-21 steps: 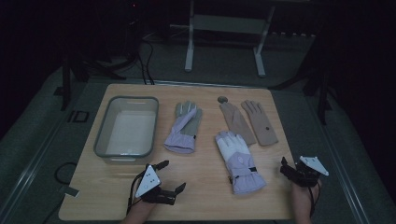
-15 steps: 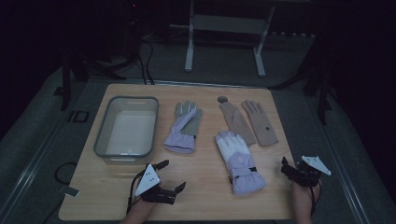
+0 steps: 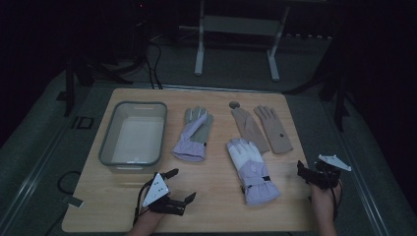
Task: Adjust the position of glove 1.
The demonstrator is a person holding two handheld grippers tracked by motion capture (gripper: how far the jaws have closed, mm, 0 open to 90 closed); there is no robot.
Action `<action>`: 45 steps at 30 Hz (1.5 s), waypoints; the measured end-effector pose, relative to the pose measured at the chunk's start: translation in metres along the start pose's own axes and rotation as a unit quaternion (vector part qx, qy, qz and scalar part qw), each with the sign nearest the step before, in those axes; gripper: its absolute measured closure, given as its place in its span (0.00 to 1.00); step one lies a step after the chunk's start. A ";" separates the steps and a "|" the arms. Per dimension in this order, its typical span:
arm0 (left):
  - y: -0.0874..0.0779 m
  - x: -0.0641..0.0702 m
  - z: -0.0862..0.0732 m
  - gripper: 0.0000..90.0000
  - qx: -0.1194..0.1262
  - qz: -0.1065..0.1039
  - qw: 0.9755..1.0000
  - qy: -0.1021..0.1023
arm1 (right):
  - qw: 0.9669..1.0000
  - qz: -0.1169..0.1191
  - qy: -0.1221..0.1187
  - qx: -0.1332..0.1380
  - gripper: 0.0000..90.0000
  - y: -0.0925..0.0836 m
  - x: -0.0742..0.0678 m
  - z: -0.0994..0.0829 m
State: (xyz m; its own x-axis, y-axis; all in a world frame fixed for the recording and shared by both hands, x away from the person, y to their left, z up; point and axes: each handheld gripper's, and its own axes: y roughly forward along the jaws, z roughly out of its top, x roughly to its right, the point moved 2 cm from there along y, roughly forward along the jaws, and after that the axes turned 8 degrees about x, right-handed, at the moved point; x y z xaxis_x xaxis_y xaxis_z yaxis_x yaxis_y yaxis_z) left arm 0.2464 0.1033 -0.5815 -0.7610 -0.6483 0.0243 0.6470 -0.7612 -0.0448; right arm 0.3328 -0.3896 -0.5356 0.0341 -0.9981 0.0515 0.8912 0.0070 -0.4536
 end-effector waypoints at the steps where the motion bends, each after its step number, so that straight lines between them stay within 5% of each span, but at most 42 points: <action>1: 0.000 0.000 0.000 0.02 0.000 0.000 1.000 0.000 | 1.000 0.003 0.004 -0.001 0.13 -0.001 0.000 0.006; 6: 0.000 0.000 0.000 0.02 0.000 0.000 1.000 0.000 | 0.999 0.034 -0.007 0.000 0.15 -0.006 -0.005 0.038; 12: 0.000 0.000 0.000 0.02 0.000 0.000 1.000 -0.001 | 0.998 0.045 -0.039 0.019 0.15 -0.011 -0.023 0.071; 15: 0.000 0.000 0.000 0.02 0.001 0.000 1.000 -0.002 | 0.997 0.042 -0.059 0.039 0.16 -0.013 -0.034 0.084; 23: 0.000 0.000 0.000 0.02 0.000 -0.001 1.000 -0.001 | 0.993 0.087 -0.071 0.046 0.15 -0.010 -0.064 0.110; 32: 0.000 -0.001 0.000 0.02 0.001 -0.001 1.000 -0.004 | 0.983 0.140 -0.111 0.048 0.15 -0.002 -0.105 0.127; 40: 0.000 -0.002 0.000 0.02 0.002 -0.001 1.000 -0.009 | 0.972 0.204 -0.111 0.038 0.15 0.009 -0.140 0.139; 45: 0.000 -0.001 0.000 0.02 0.001 -0.001 1.000 -0.007 | 0.969 0.224 -0.102 0.033 0.14 0.015 -0.163 0.146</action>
State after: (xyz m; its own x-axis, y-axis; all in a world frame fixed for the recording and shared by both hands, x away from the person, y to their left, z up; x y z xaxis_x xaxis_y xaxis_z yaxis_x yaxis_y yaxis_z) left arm 0.2471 0.1042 -0.5815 -0.7621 -0.6463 0.0389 0.6450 -0.7631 -0.0421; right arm 0.4069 -0.2180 -0.4211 0.5072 -0.8609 0.0400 0.7927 0.4477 -0.4137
